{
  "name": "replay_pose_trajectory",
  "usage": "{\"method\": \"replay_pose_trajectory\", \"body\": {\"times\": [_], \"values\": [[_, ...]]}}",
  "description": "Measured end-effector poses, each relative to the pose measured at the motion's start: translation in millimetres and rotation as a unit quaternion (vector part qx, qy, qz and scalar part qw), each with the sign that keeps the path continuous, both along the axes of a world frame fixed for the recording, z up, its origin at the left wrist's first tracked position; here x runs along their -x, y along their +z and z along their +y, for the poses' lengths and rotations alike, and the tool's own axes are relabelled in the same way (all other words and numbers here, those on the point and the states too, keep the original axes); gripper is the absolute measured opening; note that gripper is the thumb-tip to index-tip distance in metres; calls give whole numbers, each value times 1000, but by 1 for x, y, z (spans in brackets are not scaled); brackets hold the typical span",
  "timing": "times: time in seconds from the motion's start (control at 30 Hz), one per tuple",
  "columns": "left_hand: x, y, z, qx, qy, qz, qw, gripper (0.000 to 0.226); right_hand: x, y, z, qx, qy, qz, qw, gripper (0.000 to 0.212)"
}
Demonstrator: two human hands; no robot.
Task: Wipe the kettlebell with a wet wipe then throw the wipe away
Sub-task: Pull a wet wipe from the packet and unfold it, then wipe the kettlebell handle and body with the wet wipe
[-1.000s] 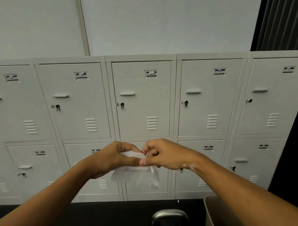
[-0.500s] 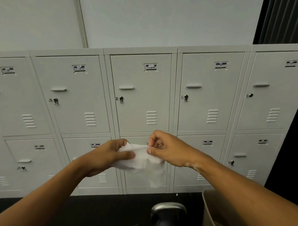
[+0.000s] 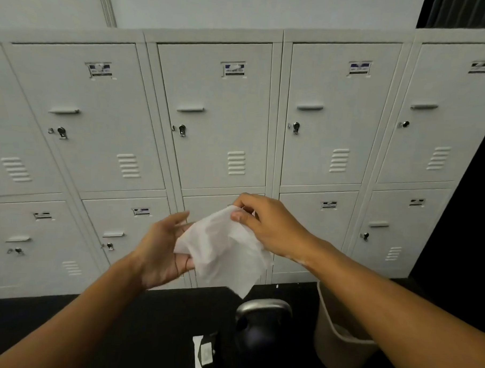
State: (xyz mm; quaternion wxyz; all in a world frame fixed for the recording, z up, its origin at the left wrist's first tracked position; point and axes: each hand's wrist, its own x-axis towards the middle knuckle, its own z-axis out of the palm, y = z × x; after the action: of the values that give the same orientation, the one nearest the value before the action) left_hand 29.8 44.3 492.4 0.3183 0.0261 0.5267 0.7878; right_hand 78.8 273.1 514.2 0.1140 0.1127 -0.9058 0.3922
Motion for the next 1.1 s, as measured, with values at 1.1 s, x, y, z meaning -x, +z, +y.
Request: {"method": "replay_pose_trajectory", "body": {"times": [1.1], "values": [[39, -169, -3, -212, 235, -62, 947, 72, -6, -271, 25, -251, -38, -350, 902, 53]]}}
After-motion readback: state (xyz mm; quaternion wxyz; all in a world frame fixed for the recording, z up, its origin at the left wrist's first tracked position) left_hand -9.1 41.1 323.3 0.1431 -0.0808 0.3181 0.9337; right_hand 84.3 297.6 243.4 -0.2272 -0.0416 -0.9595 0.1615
